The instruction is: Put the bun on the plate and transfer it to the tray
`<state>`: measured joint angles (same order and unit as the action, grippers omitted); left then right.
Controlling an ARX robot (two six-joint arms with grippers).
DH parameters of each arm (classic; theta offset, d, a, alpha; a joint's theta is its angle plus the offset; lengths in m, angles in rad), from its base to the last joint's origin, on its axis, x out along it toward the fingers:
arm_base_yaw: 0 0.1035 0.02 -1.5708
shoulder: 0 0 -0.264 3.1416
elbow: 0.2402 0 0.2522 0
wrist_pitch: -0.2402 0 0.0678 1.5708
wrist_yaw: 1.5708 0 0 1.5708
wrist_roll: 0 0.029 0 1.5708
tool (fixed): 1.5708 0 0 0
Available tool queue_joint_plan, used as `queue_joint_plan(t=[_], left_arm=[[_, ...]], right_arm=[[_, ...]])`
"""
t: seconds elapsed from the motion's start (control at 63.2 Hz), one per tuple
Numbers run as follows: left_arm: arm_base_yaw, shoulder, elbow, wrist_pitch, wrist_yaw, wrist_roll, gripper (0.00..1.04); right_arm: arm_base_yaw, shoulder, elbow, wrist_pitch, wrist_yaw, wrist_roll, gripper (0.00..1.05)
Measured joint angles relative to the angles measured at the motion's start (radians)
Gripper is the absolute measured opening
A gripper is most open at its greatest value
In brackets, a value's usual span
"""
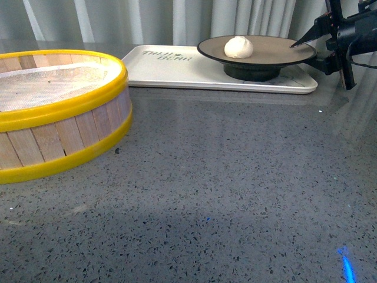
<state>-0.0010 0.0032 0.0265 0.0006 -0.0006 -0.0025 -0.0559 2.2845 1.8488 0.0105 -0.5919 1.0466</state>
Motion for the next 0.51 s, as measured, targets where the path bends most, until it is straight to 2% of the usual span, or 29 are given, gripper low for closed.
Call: queue_joint_plan(t=[0.158,0.19,0.332,0.506], left_arm=[[0.000,0.000,0.000,0.000,0.000,0.000,0.98],[0.000,0.000,0.000,0.000,0.000,0.000,0.98],[0.000,0.000,0.000,0.000,0.000,0.000,0.98],[0.000,0.000,0.000,0.000,0.000,0.000,0.98]], right_arm=[[-0.002,0.000,0.003,-0.002,-0.001,0.000,0.65],[-0.002,0.000,0.003,-0.002,-0.001,0.000,0.69],[-0.008,-0.008,0.000,0.009,-0.005,0.005,0.97],[-0.019,-0.058,-0.047,0.049,-0.011,0.006,0.96]])
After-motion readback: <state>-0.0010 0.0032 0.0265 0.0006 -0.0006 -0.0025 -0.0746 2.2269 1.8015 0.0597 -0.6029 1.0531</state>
